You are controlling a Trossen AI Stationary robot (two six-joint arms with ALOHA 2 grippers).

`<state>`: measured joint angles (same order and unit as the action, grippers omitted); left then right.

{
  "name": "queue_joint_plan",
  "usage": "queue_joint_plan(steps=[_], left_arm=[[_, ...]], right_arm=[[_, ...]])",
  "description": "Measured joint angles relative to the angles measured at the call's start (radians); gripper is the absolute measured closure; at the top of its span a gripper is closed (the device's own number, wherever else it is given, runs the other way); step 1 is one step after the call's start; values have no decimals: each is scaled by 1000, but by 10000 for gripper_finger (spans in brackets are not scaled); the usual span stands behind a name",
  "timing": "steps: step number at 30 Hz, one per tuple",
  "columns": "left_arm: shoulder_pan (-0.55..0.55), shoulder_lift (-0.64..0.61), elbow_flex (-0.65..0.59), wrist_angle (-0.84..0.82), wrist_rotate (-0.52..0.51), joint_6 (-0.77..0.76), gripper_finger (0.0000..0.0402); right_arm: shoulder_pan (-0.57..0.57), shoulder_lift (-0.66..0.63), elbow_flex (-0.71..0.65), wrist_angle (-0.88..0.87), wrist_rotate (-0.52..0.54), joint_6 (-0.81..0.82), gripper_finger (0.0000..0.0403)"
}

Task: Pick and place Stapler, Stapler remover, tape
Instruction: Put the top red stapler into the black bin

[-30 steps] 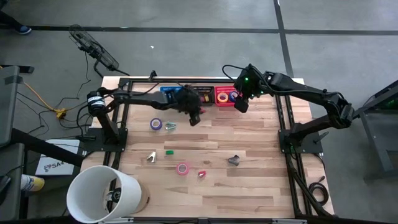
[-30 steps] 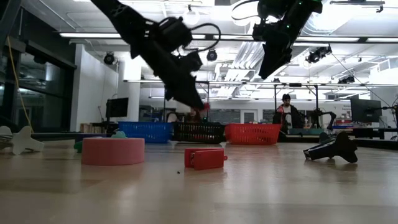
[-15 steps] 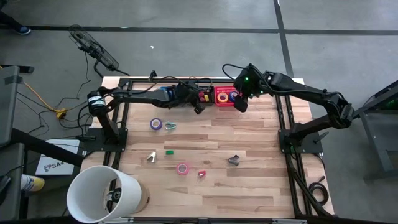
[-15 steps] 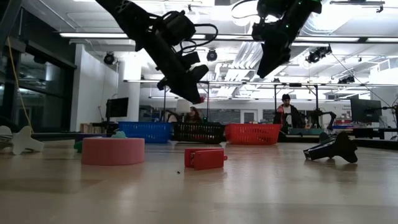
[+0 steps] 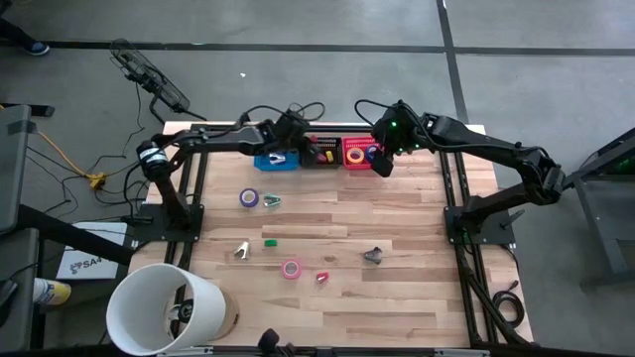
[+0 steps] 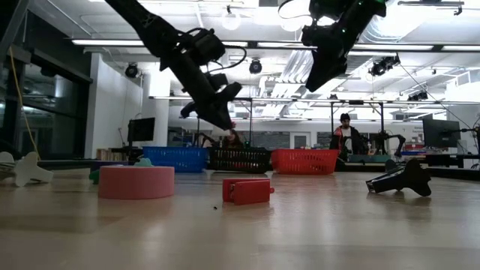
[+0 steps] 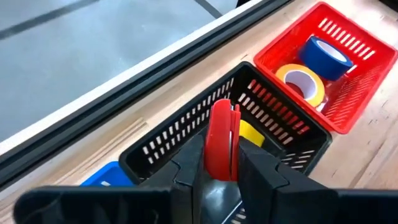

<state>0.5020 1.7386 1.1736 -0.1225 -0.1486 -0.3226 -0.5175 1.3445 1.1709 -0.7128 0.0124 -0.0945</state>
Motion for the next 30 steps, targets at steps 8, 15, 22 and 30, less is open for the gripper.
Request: queue_joint_plan(steps=[8, 15, 22, 30], left_arm=[[16, 0, 0, -8, 58, 12, 330], [15, 0, 0, -7, 76, 16, 330], [15, 1, 0, -8, 83, 19, 330], [15, 70, 58, -108, 111, 26, 330]], right_arm=[[0, 0, -42, 33, -3, 7, 194], [0, 0, -57, 38, -4, 12, 194], [0, 0, -57, 60, -4, 27, 194], [0, 0, -57, 59, -12, 41, 194]])
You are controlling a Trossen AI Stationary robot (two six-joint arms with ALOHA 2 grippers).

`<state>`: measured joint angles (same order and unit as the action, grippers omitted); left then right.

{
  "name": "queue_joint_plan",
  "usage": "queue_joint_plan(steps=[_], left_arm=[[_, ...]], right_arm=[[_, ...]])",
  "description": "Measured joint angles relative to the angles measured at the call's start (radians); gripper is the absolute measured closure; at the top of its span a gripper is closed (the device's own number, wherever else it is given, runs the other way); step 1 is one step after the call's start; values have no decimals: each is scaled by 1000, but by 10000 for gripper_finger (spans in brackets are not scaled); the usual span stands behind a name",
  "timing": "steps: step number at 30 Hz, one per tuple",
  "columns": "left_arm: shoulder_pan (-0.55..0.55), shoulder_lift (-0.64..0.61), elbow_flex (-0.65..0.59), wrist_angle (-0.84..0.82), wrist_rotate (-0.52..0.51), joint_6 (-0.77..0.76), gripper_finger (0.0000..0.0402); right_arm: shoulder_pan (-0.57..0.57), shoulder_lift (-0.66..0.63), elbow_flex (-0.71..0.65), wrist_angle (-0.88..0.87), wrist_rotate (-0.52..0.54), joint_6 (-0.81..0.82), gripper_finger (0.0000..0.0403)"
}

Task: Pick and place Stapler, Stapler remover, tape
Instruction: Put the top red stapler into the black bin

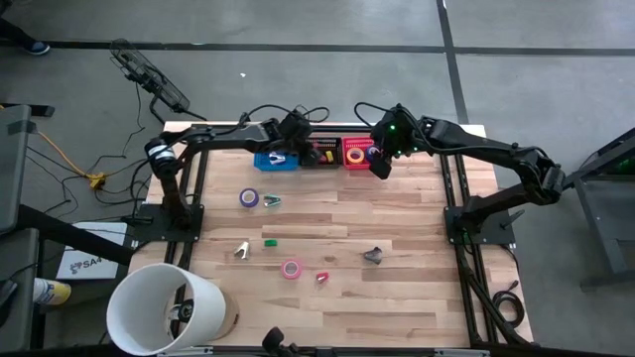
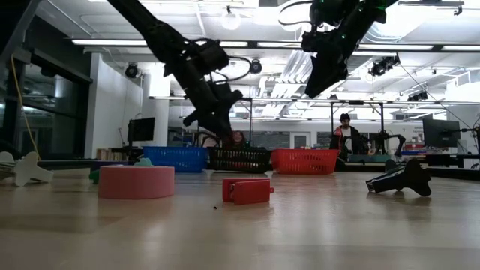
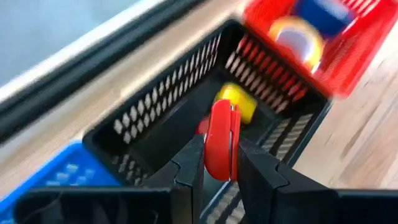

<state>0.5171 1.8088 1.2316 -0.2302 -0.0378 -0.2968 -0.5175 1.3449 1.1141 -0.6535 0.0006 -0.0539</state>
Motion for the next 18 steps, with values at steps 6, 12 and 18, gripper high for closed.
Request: queue_joint_plan(steps=[6, 12, 18], left_arm=[[0, 21, 53, -60, -4, 1, 330], [0, 28, 52, -84, -20, -49, 330], [0, 28, 52, -104, -7, -112, 330]], right_arm=[[1, 0, 0, -1, -24, 13, 194], [1, 0, 0, -1, -37, 28, 194], [1, 0, 0, 11, -37, 26, 194]])
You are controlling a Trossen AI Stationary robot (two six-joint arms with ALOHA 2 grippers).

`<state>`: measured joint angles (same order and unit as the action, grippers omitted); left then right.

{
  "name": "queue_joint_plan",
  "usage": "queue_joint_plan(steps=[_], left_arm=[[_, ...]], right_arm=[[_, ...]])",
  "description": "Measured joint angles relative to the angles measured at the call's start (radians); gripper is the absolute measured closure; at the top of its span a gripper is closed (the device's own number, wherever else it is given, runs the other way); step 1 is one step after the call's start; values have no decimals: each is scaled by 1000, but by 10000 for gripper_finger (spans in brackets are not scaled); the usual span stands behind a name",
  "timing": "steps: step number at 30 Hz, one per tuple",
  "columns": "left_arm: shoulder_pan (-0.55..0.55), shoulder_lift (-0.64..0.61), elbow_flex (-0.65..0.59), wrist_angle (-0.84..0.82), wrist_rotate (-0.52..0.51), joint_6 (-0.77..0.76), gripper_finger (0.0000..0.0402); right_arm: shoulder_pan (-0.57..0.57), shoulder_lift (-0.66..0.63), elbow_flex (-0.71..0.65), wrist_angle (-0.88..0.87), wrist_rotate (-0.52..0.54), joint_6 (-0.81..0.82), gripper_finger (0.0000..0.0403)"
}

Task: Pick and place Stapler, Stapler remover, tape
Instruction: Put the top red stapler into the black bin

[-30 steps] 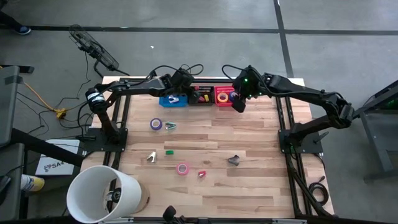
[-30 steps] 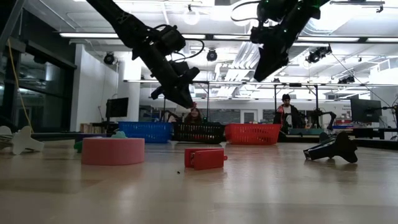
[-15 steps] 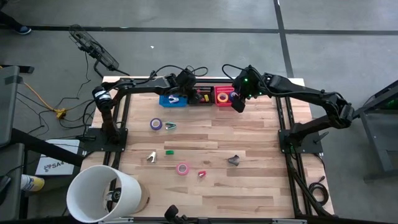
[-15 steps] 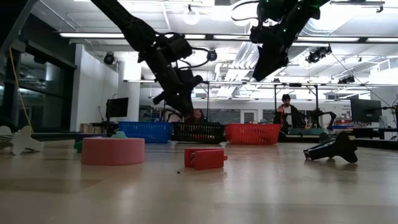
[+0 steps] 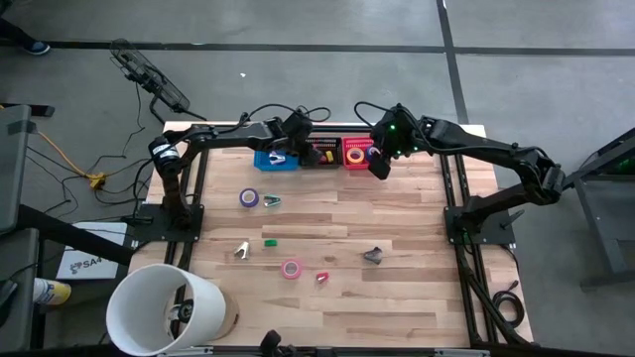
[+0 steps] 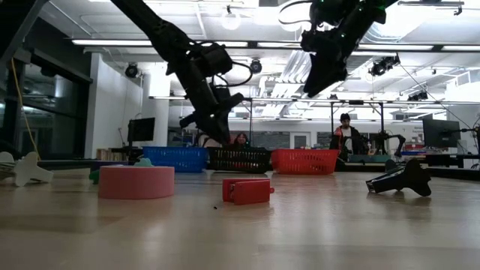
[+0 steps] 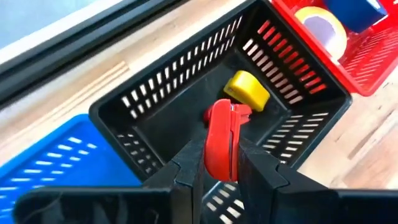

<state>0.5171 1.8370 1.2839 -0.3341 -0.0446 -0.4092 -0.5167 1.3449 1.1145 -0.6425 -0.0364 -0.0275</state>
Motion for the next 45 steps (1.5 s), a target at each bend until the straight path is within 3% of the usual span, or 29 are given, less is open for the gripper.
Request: queue_joint_plan(steps=[18, 32, 45], left_arm=[[0, 0, -1, -36, 62, -198, 330], [0, 0, -1, -36, 61, -202, 329], [0, 0, -1, -25, 53, -198, 254]], right_arm=[[0, 0, 0, 19, -1, 1, 194], [0, 0, 0, 18, -7, 1, 194], [0, 0, 0, 18, -24, 1, 194]])
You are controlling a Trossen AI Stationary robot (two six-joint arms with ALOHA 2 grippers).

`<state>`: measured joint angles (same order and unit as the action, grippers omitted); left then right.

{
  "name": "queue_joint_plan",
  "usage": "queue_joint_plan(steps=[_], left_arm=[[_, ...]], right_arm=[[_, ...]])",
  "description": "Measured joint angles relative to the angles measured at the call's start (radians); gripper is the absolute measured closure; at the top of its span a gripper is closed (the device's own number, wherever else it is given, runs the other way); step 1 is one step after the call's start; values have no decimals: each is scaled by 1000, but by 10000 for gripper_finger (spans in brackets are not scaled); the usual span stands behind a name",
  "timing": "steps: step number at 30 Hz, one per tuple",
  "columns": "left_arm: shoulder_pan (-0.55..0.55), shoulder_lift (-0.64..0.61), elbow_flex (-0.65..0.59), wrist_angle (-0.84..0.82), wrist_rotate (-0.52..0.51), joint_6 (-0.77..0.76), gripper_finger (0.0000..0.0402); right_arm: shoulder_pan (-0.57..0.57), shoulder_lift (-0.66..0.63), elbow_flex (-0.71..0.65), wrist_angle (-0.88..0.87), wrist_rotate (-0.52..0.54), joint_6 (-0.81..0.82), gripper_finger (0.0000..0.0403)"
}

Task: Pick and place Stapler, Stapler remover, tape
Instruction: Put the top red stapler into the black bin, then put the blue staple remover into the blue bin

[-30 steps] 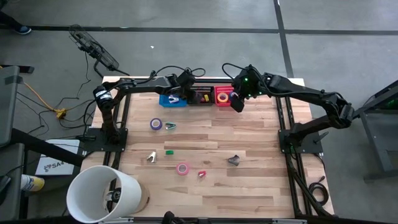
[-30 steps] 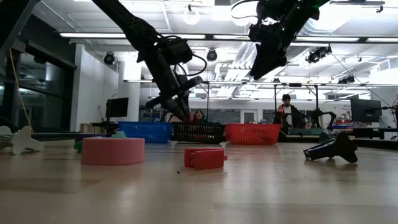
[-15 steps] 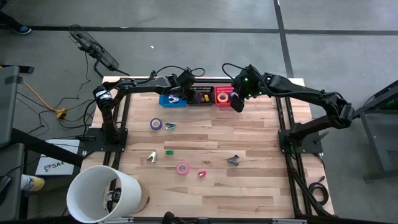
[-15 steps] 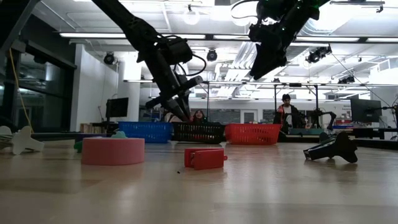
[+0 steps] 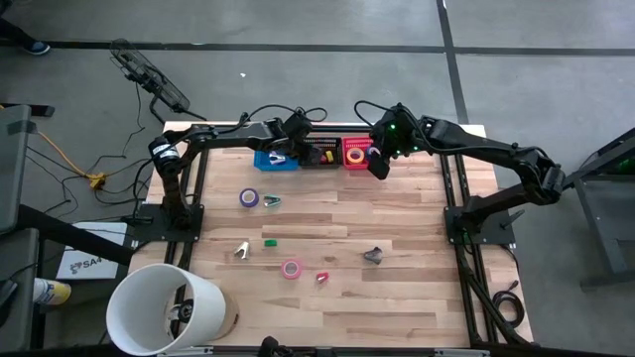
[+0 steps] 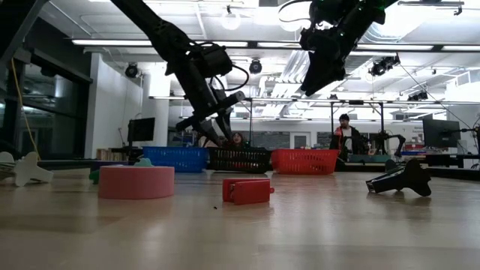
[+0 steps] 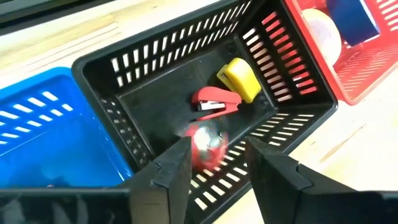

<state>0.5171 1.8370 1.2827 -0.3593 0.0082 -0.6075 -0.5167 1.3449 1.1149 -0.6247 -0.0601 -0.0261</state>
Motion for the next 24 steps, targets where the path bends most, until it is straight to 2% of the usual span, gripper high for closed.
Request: queue_joint_plan(steps=[9, 17, 24], left_arm=[[0, 0, 0, 1, 1, 53, 243], [6, -54, 0, -17, 69, 137, 243], [6, -116, 0, -147, 89, 265, 243]], right_arm=[[0, 0, 0, -2, 0, 0, 194], [0, 0, 0, -24, 0, 0, 194], [0, 0, 0, -32, -1, 0, 194]])
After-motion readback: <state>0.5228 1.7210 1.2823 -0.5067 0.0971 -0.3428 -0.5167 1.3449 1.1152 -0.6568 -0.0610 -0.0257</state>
